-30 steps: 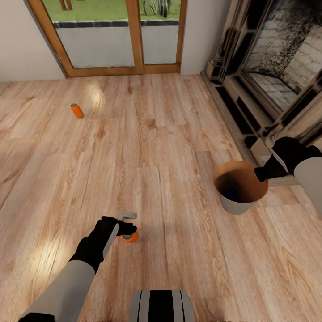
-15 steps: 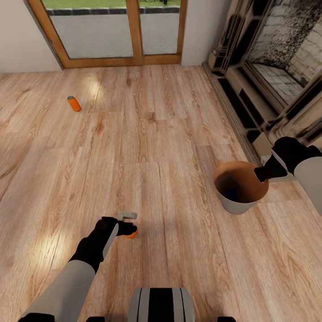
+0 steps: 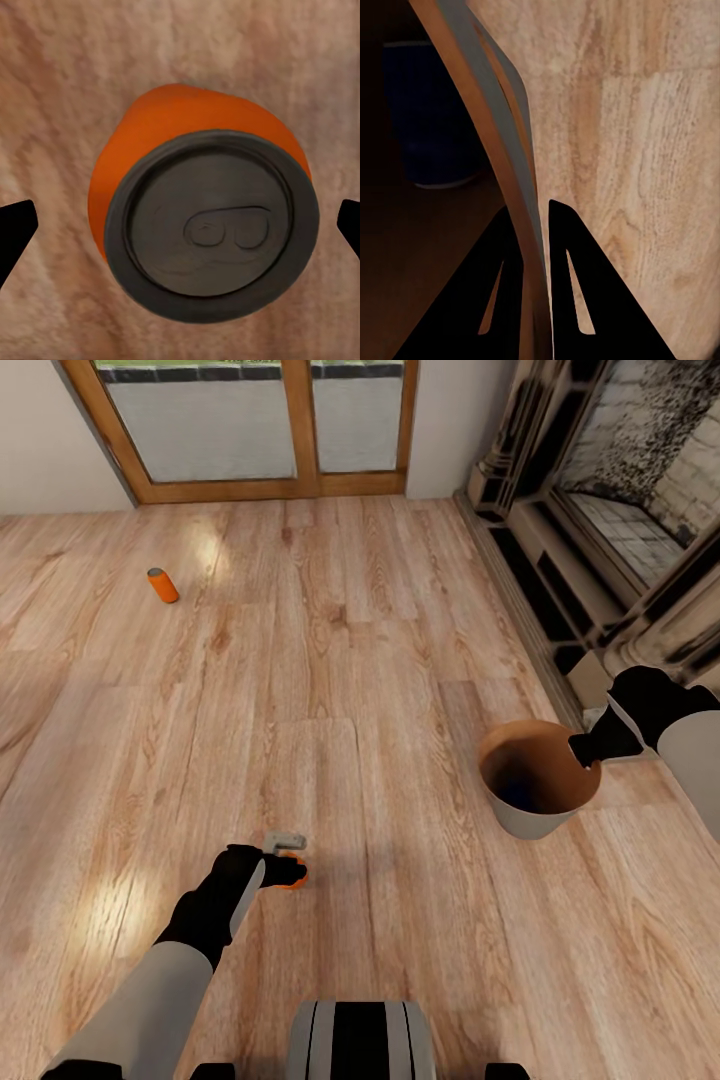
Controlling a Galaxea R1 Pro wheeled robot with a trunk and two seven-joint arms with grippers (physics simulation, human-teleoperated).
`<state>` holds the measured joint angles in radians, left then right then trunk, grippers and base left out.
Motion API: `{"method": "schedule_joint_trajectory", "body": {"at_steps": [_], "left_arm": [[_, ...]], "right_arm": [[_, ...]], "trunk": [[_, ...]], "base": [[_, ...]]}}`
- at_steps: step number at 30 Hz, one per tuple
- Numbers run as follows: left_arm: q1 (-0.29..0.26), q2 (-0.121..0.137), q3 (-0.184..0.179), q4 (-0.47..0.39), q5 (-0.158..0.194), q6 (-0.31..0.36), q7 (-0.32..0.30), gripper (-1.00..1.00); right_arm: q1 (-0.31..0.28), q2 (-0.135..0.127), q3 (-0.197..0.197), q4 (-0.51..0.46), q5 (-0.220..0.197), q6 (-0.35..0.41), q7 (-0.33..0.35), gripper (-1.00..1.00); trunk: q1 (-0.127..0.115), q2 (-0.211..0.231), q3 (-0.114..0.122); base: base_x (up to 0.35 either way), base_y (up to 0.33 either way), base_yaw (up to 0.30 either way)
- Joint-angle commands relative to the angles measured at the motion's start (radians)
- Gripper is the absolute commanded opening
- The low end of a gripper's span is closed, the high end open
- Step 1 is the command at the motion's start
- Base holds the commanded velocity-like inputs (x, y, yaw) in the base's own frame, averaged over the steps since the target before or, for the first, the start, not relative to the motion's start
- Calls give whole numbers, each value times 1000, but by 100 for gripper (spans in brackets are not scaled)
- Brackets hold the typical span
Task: Put the three can of soda from the living room inside the tash can in the kitchen.
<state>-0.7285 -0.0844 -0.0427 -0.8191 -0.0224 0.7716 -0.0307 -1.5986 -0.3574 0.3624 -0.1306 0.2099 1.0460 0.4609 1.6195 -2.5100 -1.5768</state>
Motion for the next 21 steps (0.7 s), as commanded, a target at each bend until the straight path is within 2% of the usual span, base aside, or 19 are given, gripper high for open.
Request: {"method": "schedule_joint_trajectory", "body": {"at_steps": [1,2,3,11,21], "left_arm": [[0,0,0,0,0,0,0,100],[0,0,0,0,0,0,0,100],[1,0,0,0,0,-1,0,-100],[3,0,0,1,1,0,-1,-100],[1,0,0,1,2,1,0,-100]], "right_arm": [[0,0,-2,0,-4,1,2,-100],[0,0,-2,0,-4,1,2,-100],[0,0,-2,0,-4,1,2,-100],[1,1,-1,0,-4,1,3,-100],[2,1,-2,0,-4,1,4,-100]], "trunk": [[0,0,0],[0,0,0],[0,0,0],[0,0,0],[-5,2,39]], "base": [[0,0,0],[0,0,0],[0,0,0],[0,0,0],[0,0,0]]}}
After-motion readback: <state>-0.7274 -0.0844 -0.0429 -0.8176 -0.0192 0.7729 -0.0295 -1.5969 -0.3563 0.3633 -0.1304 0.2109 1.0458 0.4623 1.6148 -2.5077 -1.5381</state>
